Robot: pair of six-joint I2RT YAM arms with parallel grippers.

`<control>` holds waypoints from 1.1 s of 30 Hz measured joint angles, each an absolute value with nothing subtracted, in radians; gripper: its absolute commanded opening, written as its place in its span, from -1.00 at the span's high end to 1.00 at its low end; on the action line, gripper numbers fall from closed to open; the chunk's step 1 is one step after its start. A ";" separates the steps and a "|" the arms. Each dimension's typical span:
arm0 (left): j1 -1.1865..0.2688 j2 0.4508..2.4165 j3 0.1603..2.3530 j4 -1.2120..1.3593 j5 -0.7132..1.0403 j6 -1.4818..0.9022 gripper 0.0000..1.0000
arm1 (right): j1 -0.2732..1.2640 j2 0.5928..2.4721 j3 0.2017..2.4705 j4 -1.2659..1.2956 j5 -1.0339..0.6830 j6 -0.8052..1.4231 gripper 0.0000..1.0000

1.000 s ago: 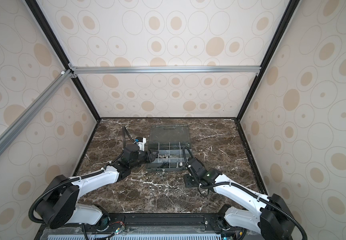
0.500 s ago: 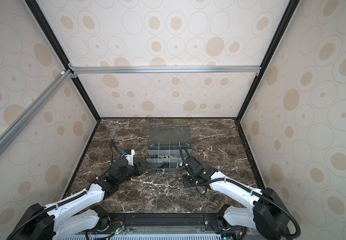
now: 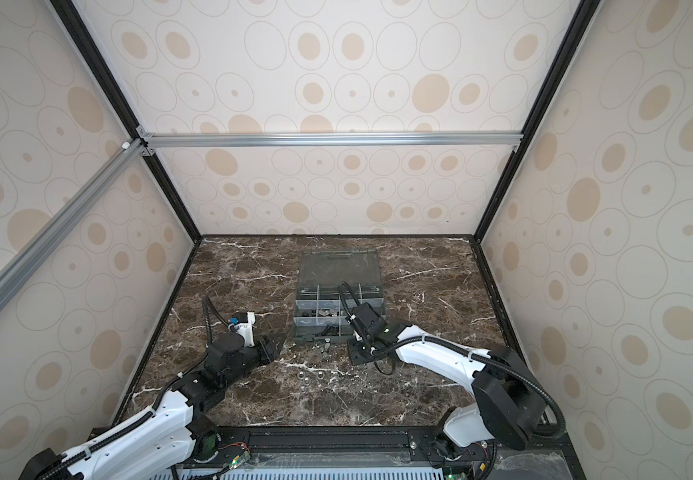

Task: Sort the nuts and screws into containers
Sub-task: 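Withdraw the left gripper while the right gripper reaches toward a wing nut by the box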

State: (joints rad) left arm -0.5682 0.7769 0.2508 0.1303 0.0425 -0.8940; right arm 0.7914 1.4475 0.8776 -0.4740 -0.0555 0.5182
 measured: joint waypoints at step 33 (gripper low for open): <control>-0.568 0.607 0.172 0.048 0.018 -0.958 -0.06 | 0.900 1.838 1.184 -0.488 -0.072 0.450 -0.21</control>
